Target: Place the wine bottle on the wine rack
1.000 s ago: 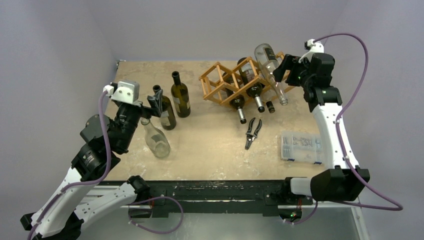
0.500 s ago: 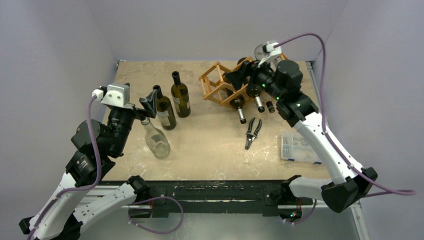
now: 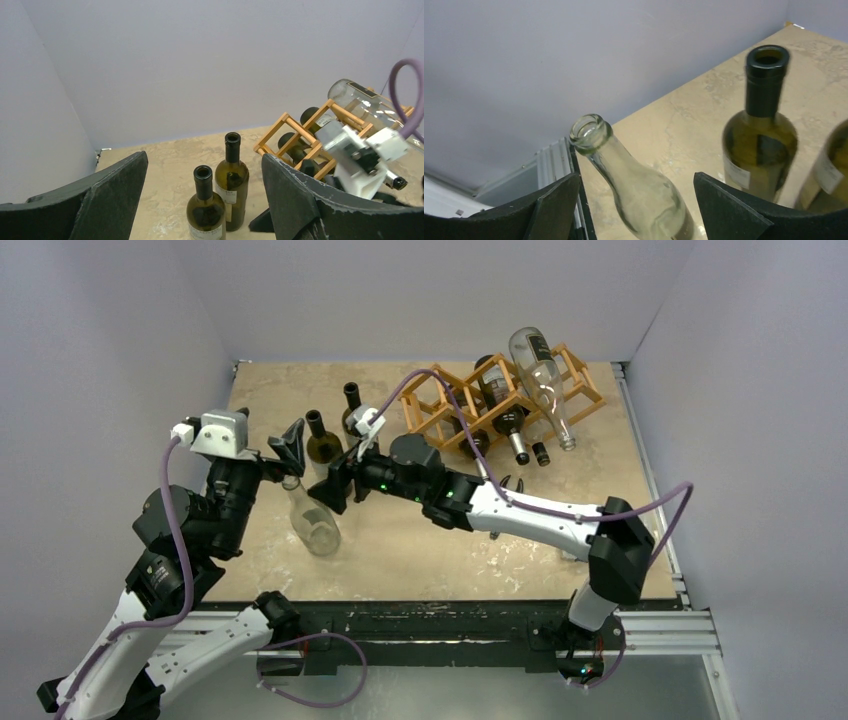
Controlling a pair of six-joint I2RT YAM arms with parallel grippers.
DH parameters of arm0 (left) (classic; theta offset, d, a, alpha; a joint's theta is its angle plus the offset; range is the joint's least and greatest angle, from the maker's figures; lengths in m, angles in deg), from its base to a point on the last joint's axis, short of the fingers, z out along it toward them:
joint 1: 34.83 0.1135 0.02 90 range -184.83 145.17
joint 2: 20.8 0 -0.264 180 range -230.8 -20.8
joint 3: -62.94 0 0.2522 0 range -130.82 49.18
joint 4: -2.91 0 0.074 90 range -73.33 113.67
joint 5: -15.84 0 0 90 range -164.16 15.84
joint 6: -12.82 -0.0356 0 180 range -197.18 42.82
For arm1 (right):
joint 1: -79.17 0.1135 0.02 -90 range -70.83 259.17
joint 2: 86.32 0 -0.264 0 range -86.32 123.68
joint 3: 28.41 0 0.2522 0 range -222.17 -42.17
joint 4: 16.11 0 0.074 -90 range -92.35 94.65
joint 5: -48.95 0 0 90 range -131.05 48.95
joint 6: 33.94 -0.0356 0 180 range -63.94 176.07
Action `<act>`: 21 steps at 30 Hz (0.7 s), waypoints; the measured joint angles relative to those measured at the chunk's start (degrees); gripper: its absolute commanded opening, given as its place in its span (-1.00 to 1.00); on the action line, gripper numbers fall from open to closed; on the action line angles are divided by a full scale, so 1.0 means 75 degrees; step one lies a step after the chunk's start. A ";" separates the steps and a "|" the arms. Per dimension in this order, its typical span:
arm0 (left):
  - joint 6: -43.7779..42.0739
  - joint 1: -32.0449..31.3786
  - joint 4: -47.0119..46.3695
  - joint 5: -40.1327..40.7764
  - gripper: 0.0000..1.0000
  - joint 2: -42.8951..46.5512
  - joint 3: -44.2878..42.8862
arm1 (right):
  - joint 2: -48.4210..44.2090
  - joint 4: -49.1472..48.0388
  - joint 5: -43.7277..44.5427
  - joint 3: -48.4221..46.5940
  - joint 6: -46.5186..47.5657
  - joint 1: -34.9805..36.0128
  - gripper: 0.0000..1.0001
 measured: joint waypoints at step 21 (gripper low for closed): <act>-0.0020 0.0000 -0.0055 0.0061 0.67 0.0102 0.0000 | 0.1472 -0.0836 0.1530 -0.1422 -0.0268 0.0898 0.33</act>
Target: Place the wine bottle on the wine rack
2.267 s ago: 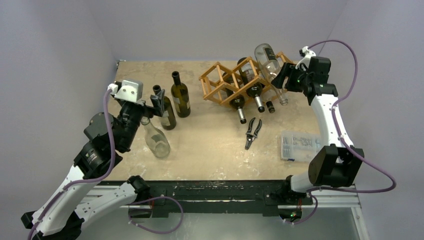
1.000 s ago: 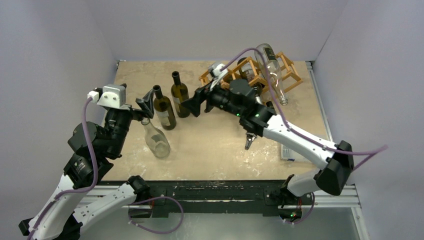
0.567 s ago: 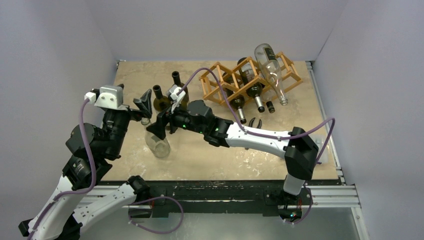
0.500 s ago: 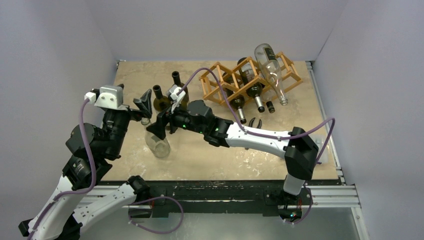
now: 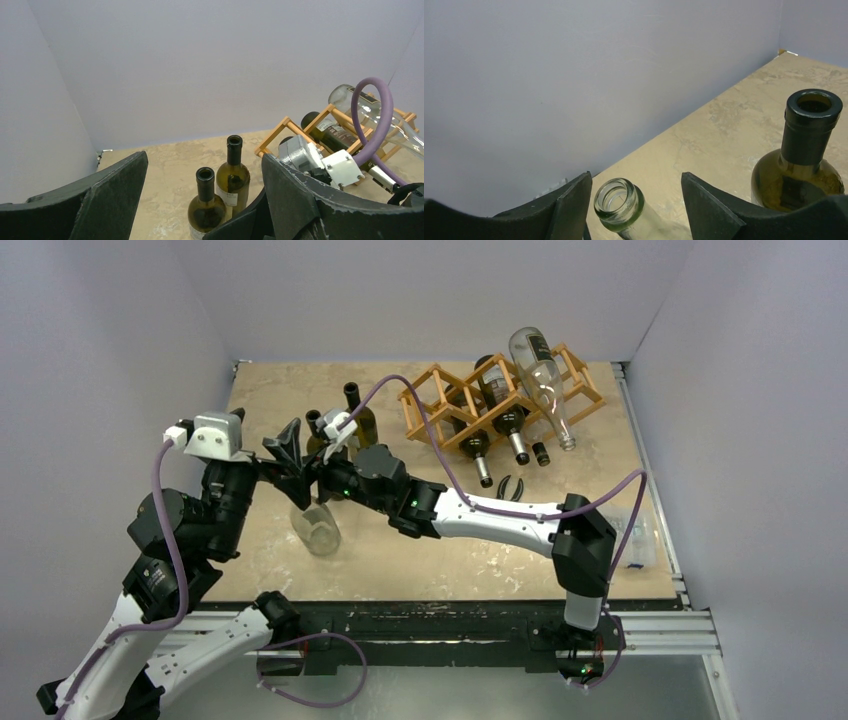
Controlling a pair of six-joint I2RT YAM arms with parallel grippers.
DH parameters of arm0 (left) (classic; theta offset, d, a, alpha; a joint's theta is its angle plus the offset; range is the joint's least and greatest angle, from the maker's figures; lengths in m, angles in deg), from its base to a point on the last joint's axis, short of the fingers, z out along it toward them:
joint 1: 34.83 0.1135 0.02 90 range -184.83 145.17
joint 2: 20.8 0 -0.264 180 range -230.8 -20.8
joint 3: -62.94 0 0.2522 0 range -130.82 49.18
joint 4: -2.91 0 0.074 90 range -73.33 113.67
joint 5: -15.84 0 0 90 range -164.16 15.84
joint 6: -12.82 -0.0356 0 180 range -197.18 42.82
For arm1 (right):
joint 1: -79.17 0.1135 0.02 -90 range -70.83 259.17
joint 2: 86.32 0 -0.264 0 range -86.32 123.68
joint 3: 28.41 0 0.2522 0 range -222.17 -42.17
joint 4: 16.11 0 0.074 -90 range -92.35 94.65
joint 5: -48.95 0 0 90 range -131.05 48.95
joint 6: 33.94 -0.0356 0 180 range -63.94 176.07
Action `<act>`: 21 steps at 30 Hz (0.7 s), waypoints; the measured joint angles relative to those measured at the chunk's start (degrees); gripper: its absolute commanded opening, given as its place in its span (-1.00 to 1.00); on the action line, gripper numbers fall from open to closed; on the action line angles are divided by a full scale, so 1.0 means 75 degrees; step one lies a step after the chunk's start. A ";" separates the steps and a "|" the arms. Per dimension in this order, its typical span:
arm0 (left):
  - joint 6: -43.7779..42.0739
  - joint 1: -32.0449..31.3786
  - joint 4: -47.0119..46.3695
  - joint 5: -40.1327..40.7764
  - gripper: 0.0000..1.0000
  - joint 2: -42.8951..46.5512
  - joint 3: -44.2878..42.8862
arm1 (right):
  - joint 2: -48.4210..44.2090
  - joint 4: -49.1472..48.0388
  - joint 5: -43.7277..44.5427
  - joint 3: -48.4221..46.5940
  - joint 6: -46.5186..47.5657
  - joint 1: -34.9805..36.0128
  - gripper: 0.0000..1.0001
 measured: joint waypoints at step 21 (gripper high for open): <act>0.0000 0.0000 0.0000 0.0009 0.67 -0.0017 0.0000 | 0.0076 0.0460 -0.0082 -0.0015 0.0169 0.0073 0.28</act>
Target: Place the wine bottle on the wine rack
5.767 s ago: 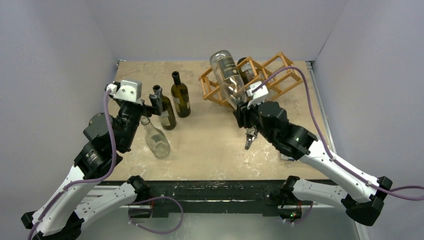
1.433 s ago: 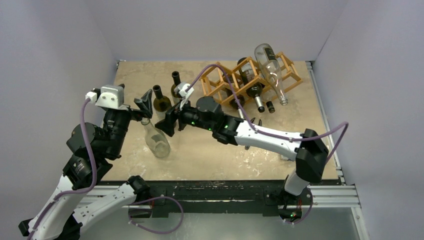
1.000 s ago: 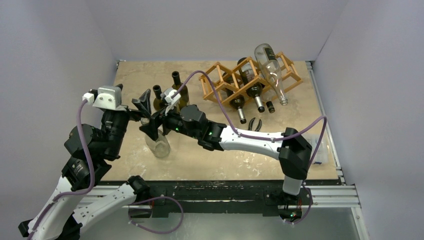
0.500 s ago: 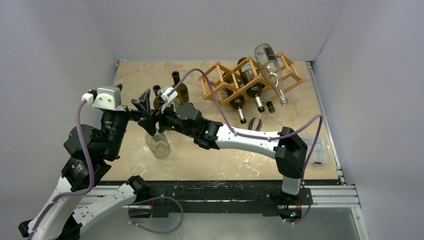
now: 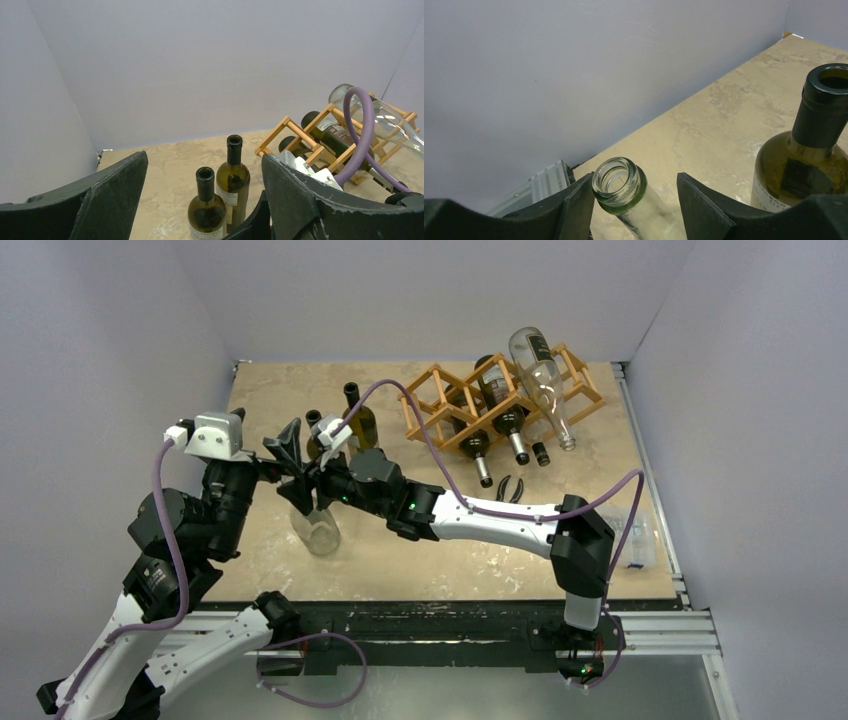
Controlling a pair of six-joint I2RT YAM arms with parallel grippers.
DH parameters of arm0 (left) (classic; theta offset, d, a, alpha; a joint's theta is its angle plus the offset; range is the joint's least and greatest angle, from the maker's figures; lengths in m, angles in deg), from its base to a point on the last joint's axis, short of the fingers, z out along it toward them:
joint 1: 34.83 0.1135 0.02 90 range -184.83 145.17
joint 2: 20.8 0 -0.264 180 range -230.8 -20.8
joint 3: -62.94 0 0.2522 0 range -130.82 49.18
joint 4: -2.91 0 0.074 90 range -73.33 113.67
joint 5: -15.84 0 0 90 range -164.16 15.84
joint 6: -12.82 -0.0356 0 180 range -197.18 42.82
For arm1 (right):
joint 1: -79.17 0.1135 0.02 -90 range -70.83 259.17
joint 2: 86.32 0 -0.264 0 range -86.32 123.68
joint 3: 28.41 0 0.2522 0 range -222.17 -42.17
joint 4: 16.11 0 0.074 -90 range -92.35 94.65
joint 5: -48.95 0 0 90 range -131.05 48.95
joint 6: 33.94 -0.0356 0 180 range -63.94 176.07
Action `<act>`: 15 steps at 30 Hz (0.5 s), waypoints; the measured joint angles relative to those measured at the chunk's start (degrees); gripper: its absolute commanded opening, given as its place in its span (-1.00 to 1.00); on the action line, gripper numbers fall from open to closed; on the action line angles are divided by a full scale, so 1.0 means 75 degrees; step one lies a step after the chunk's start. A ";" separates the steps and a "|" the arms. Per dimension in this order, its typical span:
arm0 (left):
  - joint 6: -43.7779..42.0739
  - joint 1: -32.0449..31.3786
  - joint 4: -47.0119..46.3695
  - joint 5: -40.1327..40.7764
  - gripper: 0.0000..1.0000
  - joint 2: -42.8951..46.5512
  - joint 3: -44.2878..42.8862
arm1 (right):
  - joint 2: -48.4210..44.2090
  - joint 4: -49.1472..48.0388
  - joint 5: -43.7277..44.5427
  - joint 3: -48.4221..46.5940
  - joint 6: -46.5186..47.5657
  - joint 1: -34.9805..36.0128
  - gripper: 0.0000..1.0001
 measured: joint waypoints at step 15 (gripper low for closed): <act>0.0000 0.0000 0.0000 0.0000 0.67 0.0000 0.0000 | 0.0207 0.0102 -0.0149 -0.0207 0.0146 -0.0006 -0.82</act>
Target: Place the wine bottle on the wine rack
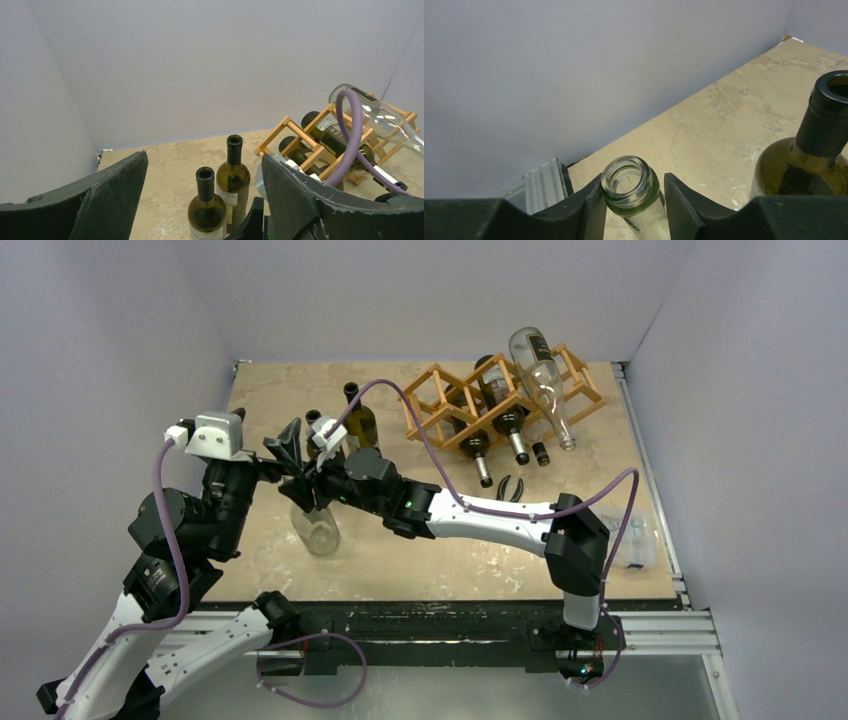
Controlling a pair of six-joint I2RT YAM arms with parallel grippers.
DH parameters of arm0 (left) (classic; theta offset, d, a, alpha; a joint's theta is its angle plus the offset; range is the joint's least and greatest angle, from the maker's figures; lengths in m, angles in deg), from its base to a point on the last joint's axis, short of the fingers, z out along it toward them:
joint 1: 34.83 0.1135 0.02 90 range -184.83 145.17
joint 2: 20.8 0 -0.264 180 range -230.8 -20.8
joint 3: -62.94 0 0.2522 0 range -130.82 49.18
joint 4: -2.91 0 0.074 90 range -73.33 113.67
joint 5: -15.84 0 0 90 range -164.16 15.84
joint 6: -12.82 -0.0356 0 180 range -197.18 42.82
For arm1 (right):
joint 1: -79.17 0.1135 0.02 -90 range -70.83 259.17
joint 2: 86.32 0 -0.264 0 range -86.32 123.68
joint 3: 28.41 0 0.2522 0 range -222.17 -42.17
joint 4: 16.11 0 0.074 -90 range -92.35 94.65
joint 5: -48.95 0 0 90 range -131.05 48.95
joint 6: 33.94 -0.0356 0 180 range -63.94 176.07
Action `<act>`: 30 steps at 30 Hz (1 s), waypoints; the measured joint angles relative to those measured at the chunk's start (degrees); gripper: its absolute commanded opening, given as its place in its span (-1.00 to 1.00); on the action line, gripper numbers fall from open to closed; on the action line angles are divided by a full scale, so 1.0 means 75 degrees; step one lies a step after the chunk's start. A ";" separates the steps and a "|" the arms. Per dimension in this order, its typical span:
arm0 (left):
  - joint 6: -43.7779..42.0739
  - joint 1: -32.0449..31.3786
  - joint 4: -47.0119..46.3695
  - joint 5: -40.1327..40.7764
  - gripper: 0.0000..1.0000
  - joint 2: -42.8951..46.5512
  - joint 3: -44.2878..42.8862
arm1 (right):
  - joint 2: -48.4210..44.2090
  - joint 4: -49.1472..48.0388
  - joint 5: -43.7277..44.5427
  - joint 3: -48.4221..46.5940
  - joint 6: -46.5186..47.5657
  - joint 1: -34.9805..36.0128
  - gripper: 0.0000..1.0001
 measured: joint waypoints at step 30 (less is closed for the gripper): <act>0.0009 0.0000 0.0006 -0.0023 0.66 0.0000 0.0000 | -0.4599 0.1131 0.1454 0.4794 0.0906 -0.0073 -1.00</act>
